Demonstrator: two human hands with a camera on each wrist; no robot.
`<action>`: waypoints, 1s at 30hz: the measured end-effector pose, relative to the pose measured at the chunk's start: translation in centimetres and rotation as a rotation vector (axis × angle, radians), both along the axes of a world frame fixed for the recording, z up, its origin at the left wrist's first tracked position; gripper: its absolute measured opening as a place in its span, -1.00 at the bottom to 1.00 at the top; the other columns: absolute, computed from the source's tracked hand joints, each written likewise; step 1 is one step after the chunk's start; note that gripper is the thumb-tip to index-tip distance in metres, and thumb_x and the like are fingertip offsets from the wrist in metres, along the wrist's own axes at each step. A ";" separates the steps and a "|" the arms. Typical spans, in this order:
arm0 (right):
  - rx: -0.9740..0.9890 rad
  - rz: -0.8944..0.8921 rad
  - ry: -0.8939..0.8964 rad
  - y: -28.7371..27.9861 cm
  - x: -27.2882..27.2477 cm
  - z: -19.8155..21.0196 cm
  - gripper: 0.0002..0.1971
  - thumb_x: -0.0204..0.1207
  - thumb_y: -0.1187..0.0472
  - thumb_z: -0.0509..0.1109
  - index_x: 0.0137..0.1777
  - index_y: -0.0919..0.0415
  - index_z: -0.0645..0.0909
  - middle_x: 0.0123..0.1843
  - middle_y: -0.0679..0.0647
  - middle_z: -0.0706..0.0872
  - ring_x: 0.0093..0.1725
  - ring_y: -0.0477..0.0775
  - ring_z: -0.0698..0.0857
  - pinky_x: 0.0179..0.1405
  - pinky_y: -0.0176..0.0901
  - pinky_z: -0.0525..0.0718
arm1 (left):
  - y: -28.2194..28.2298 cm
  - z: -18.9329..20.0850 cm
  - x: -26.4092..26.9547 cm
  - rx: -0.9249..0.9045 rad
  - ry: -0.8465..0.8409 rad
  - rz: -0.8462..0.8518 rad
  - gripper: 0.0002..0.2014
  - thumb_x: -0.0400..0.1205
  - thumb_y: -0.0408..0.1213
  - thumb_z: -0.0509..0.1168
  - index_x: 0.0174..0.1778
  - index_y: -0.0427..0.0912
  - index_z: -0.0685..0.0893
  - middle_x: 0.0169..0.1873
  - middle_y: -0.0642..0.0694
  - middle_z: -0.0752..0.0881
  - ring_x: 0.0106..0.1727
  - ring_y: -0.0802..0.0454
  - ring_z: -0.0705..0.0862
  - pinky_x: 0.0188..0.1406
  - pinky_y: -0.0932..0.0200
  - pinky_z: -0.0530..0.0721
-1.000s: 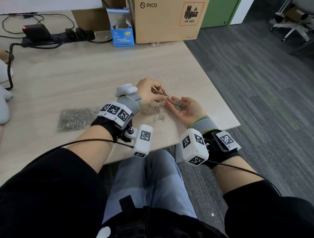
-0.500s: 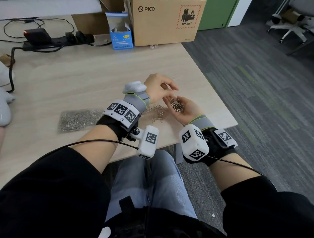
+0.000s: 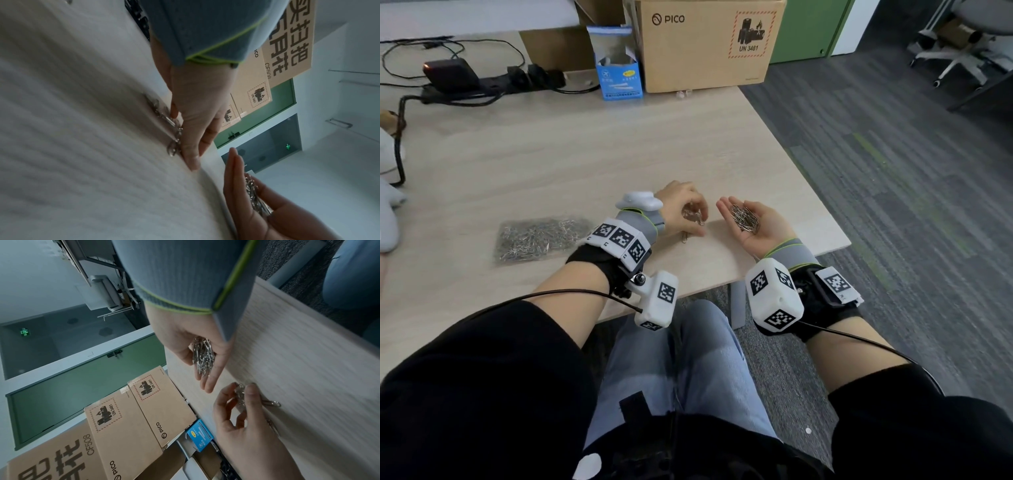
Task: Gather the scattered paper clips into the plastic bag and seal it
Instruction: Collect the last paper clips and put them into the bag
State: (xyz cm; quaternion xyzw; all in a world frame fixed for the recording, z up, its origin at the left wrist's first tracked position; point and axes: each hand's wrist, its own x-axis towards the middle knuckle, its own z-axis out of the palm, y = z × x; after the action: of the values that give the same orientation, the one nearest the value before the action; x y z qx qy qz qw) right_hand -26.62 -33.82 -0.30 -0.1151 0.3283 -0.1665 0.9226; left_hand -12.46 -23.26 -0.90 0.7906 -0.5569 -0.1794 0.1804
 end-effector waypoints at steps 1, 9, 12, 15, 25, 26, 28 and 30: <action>0.000 0.003 0.002 0.1 0.1 0.0 -0.71 0.69 0.36 0.05 -0.08 0.54 0.54 -0.22 0.43 0.71 -0.10 0.35 0.65 -0.29 0.03 0.76 | 0.1 -0.2 0.1 -0.014 0.022 0.003 -0.74 0.32 -0.14 0.56 -0.14 -0.11 0.76 -0.12 -0.05 0.57 -0.02 -0.07 0.59 -0.04 0.15 0.48; -0.006 0.018 0.014 0.7 0.5 -0.1 -0.70 0.70 0.36 0.04 -0.08 0.54 0.54 -0.30 0.42 0.74 -0.10 0.35 0.66 -0.28 0.02 0.76 | 0.4 -0.3 0.3 -0.023 0.019 0.017 -0.90 0.47 -0.28 0.42 -0.18 -0.23 0.70 -0.19 -0.12 0.64 -0.15 0.04 0.53 -0.12 0.16 0.45; -0.015 0.017 0.025 0.6 0.7 0.0 -0.71 0.70 0.36 0.04 -0.08 0.53 0.54 -0.28 0.42 0.74 -0.11 0.35 0.65 -0.32 0.02 0.76 | 0.3 0.0 0.7 -0.017 0.054 0.075 -0.93 0.44 -0.32 0.43 -0.21 -0.23 0.72 -0.23 -0.14 0.71 -0.21 0.02 0.59 -0.14 0.14 0.57; -0.015 0.019 0.027 0.5 1.0 0.3 -0.71 0.70 0.36 0.04 -0.07 0.53 0.53 -0.12 0.42 0.66 -0.10 0.35 0.64 -0.35 0.03 0.76 | 0.4 0.4 1.3 -0.098 0.157 0.163 -0.92 0.43 -0.33 0.47 -0.23 -0.24 0.75 -0.35 -0.05 0.70 -0.35 0.15 0.64 -0.30 0.45 0.55; -0.065 0.197 -0.005 3.0 3.9 1.3 -0.65 0.70 0.30 0.00 -0.11 0.49 0.56 -0.36 0.41 0.76 -0.41 0.32 0.79 -0.37 0.04 0.76 | -0.3 4.2 0.8 -0.196 0.256 0.086 -0.90 0.39 -0.28 0.52 -0.23 -0.13 0.75 -0.40 0.01 0.69 -0.43 0.35 0.59 -0.14 0.17 0.63; -0.084 0.212 0.001 3.3 4.2 1.6 -0.65 0.71 0.30 -0.02 -0.12 0.43 0.57 -0.40 0.34 0.77 -0.47 0.24 0.78 -0.42 0.01 0.76 | -0.3 4.3 0.6 -0.182 0.232 0.079 -0.89 0.40 -0.28 0.51 -0.21 -0.17 0.76 -0.39 0.00 0.68 -0.39 0.30 0.59 -0.11 0.16 0.62; -0.102 0.230 0.033 3.9 4.9 1.9 -0.64 0.71 0.30 -0.05 -0.15 0.33 0.56 -0.48 0.25 0.76 -0.55 0.13 0.76 -0.50 -0.06 0.74 | 0.1 4.5 0.4 -0.163 0.199 0.070 -0.87 0.41 -0.29 0.50 -0.19 -0.23 0.77 -0.40 0.02 0.67 -0.36 0.23 0.58 -0.10 0.17 0.61; -0.109 0.239 0.043 4.2 5.3 2.1 -0.63 0.71 0.30 -0.07 -0.15 0.31 0.56 -0.50 0.22 0.75 -0.56 0.10 0.76 -0.44 -0.09 0.75 | 0.4 4.6 0.5 -0.164 0.194 0.066 -0.87 0.41 -0.28 0.50 -0.18 -0.22 0.77 -0.39 -0.01 0.69 -0.38 0.27 0.60 -0.13 0.21 0.61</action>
State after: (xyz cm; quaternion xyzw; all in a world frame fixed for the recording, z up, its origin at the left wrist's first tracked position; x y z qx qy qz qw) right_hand -21.31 -29.63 1.82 -0.2069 0.3223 -0.0707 0.9210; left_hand -11.99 -22.90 3.74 0.7701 -0.5233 -0.2027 0.3032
